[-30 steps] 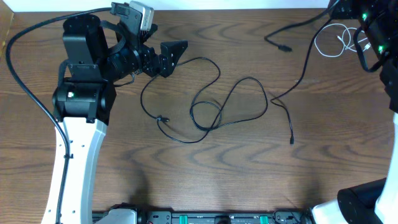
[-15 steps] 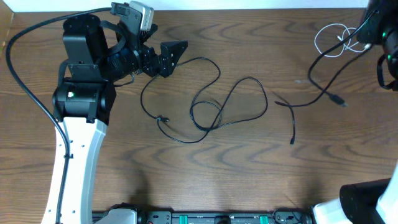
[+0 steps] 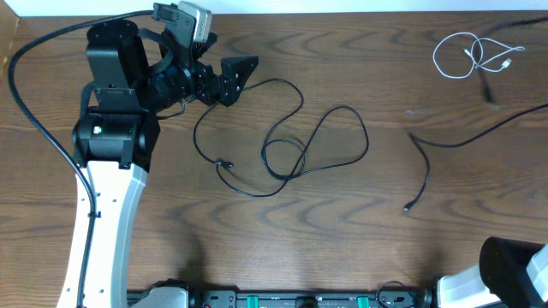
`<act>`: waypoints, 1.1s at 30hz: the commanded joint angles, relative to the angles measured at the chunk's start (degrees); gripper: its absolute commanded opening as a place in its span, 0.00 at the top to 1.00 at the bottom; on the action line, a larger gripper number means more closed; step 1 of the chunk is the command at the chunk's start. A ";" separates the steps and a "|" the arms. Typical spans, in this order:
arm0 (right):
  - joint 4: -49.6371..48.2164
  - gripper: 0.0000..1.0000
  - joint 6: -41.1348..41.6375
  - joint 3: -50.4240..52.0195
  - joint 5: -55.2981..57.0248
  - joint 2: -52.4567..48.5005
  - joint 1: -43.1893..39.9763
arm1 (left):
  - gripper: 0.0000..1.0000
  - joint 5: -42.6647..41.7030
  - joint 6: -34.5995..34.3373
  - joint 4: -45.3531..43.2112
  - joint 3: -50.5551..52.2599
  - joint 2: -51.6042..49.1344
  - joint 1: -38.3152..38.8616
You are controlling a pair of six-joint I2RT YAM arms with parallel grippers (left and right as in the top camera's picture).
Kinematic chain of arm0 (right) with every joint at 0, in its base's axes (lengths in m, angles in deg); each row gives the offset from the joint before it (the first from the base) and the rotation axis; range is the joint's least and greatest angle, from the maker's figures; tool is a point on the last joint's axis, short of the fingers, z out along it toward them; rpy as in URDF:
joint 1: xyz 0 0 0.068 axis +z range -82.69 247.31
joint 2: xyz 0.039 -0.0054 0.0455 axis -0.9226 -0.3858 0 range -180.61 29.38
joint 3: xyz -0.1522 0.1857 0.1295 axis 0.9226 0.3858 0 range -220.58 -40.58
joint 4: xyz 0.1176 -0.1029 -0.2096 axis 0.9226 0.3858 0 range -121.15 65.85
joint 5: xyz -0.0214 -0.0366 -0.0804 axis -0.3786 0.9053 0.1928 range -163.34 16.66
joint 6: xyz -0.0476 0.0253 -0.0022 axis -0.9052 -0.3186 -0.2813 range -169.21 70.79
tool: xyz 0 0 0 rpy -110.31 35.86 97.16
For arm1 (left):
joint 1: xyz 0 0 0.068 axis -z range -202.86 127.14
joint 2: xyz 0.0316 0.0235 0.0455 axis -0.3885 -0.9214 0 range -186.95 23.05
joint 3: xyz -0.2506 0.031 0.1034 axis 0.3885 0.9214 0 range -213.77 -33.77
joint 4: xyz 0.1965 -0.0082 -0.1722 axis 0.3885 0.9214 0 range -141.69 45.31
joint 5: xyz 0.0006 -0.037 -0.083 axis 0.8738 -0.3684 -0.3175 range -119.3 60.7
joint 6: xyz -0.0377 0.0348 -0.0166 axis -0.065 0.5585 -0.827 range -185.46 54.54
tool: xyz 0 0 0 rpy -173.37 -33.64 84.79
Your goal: Untangle cables
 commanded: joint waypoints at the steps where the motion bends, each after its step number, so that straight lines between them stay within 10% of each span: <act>1: -0.11 0.99 2.73 -0.37 4.02 -0.94 -0.72 | 0.04 -0.96 -0.31 -0.28 -1.77 -0.22 0.57; 33: -11.32 0.99 3.50 -0.31 -2.97 -8.94 -26.53 | 0.04 -0.92 -0.28 0.87 -1.77 -0.31 2.75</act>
